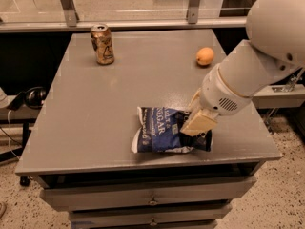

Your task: Move blue chip bag near orange can

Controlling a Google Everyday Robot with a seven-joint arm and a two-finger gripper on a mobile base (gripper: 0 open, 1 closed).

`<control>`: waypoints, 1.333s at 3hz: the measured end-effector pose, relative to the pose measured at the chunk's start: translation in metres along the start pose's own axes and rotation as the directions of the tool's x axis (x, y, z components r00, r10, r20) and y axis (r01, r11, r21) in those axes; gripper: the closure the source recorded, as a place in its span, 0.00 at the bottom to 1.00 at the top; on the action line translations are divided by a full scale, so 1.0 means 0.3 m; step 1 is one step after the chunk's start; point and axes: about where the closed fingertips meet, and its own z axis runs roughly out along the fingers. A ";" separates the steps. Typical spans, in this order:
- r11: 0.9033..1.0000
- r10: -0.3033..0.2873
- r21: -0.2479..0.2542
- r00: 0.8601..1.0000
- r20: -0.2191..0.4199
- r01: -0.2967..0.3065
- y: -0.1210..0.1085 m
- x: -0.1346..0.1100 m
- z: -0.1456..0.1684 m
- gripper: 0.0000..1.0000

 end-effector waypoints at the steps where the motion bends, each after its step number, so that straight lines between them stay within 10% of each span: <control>1: 0.999 0.018 0.044 1.000 0.021 -0.019 -0.058 -0.023 -0.049 1.00; 4: 0.949 0.147 0.255 0.975 0.167 -0.186 -0.383 -0.271 -0.176 1.00</control>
Offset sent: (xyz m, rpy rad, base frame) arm 0.1000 -0.0048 0.0874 0.1072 -0.1908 -0.2113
